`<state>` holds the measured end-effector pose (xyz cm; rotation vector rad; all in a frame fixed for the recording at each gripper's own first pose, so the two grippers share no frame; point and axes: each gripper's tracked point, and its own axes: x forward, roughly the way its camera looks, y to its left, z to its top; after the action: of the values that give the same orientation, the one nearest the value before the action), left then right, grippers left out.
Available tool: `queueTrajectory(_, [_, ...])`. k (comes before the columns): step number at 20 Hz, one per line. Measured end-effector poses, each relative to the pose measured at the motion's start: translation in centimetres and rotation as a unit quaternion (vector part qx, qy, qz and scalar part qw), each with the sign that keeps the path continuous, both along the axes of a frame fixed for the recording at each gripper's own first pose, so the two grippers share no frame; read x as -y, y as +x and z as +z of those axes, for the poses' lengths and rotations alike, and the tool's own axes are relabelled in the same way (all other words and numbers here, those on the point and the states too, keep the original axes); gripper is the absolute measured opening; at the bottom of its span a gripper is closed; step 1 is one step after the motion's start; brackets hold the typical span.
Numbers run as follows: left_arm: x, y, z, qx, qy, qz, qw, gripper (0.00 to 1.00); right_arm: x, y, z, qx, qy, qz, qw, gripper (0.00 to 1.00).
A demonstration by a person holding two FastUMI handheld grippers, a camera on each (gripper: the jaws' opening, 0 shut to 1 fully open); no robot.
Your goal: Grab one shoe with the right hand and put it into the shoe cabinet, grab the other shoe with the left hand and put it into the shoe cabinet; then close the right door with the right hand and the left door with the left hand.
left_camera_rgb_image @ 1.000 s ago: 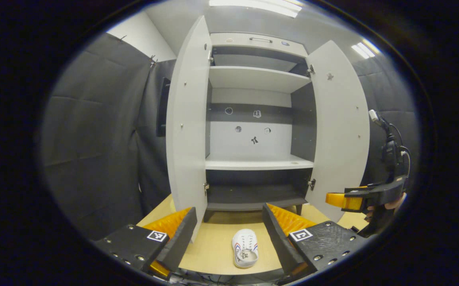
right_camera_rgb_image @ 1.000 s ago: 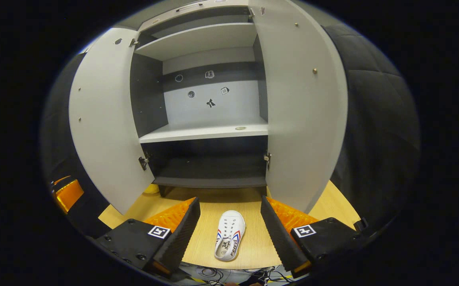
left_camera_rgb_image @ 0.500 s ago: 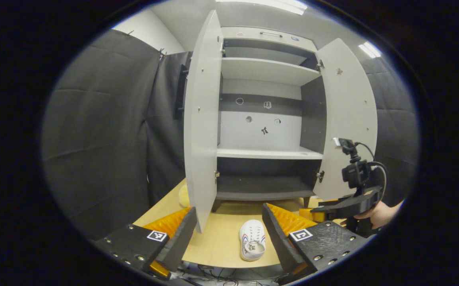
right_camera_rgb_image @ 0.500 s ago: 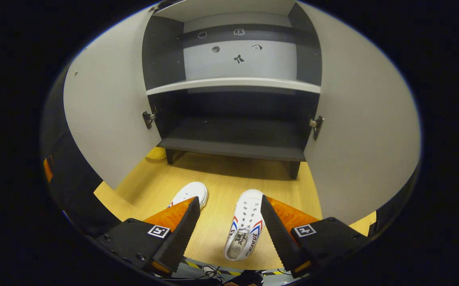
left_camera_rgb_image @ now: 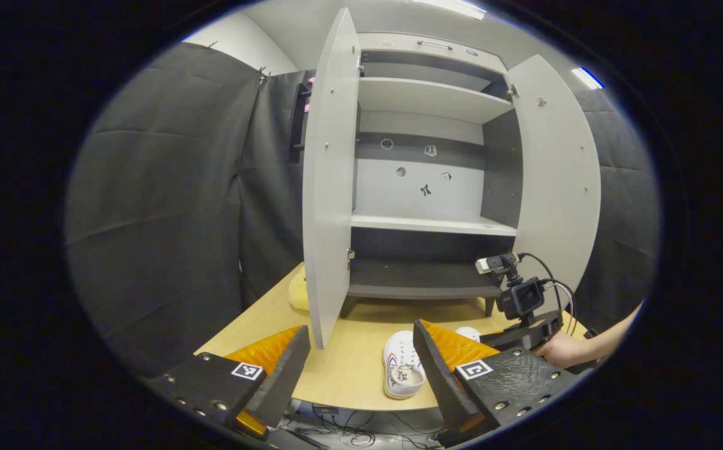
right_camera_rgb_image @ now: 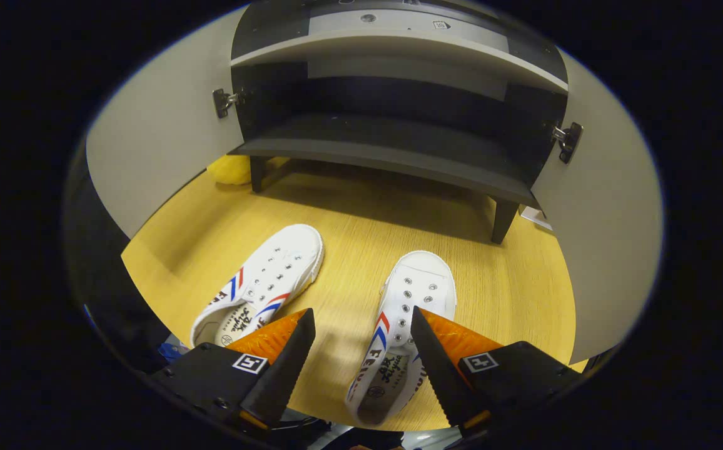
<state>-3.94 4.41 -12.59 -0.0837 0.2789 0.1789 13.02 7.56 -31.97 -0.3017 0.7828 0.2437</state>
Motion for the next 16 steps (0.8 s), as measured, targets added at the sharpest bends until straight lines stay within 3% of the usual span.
queueTrajectory(4, [-0.8,-0.2,-0.9,-0.011,0.0,0.011,1.0,0.94,1.3,0.6,-3.1,-0.009,-0.056,-0.007,0.998,1.0])
queueTrajectory(8, [-1.6,0.1,-0.8,-0.009,-0.001,0.023,1.0,0.95,1.4,1.1,-4.6,0.009,-0.117,0.017,0.993,0.96])
queueTrajectory(10, [-1.8,0.2,-0.5,-0.005,-0.003,0.026,1.0,0.94,1.3,1.2,-4.4,0.025,-0.137,0.018,0.99,0.89])
queueTrajectory(11, [-1.9,0.2,-0.5,-0.004,-0.002,0.028,1.0,0.94,1.2,1.3,-4.3,0.026,-0.135,0.017,0.99,0.8])
queueTrajectory(12, [-1.9,0.2,-0.4,-0.003,-0.002,0.029,1.0,0.94,2.3,1.9,-4.6,0.027,-0.154,0.008,0.988,0.82])
queueTrajectory(15, [-1.7,0.0,-0.5,-0.002,-0.002,0.024,1.0,0.95,2.5,1.6,-4.1,0.021,-0.167,0.021,0.985,0.44])
queueTrajectory(16, [-1.6,-0.1,-0.5,-0.004,0.0,0.023,1.0,0.95,2.5,1.7,-4.4,0.015,-0.168,0.025,0.985,0.44])
